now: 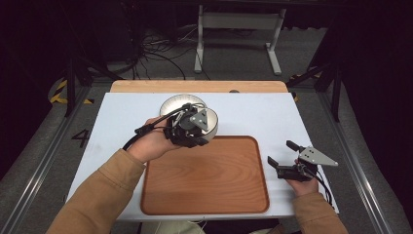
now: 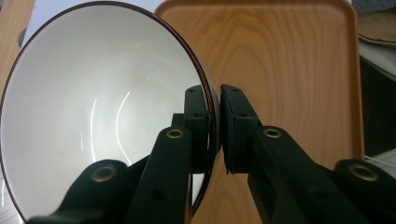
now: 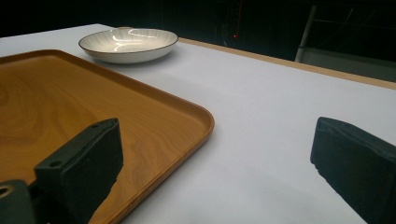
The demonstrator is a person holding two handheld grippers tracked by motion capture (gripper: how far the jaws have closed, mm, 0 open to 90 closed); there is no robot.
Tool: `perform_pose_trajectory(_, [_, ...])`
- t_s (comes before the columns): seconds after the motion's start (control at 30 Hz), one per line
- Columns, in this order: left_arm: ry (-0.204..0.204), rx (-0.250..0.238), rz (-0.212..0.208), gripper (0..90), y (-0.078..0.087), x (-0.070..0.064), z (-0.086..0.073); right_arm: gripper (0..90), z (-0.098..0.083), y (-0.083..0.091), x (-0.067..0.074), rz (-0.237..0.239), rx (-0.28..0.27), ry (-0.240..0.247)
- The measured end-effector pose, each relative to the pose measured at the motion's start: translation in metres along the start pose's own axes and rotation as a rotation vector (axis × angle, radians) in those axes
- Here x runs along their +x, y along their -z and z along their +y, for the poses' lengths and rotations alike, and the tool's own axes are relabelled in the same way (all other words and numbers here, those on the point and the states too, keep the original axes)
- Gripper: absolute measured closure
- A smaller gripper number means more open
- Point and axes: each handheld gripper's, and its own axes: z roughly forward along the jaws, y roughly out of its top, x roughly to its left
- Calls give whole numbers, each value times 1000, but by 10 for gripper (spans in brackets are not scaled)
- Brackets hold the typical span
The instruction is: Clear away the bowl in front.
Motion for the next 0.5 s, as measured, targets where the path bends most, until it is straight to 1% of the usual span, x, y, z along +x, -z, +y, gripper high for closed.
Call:
perform_pose_trajectory(0.1, [-18, 3, -5, 824, 1, -8, 1, 31, 0, 0, 0, 1, 0, 0])
perform_pose_trajectory(0.17, [-37, 10, -12, 823, 2, -11, 1, 31, 0, 0, 0, 1, 0, 1])
perform_pose_trajectory(0.33, [-63, 16, -26, 823, 3, -19, 1, 32, 0, 0, 0, 1, -1, 4])
perform_pose_trajectory(0.37, [-74, 14, -35, 823, 2, -22, 1, 33, 0, 0, 0, 1, -1, 5])
perform_pose_trajectory(0.4, [-73, 14, -40, 823, 3, -24, 1, 33, 0, 0, 0, 1, 0, 6])
perform_pose_trajectory(0.47, [-94, 15, -52, 823, 3, -27, 1, 33, 0, 0, 0, 1, -1, 6])
perform_pose_trajectory(0.5, [-91, 16, -55, 823, 3, -30, 1, 33, 0, 0, 0, 1, 1, 5])
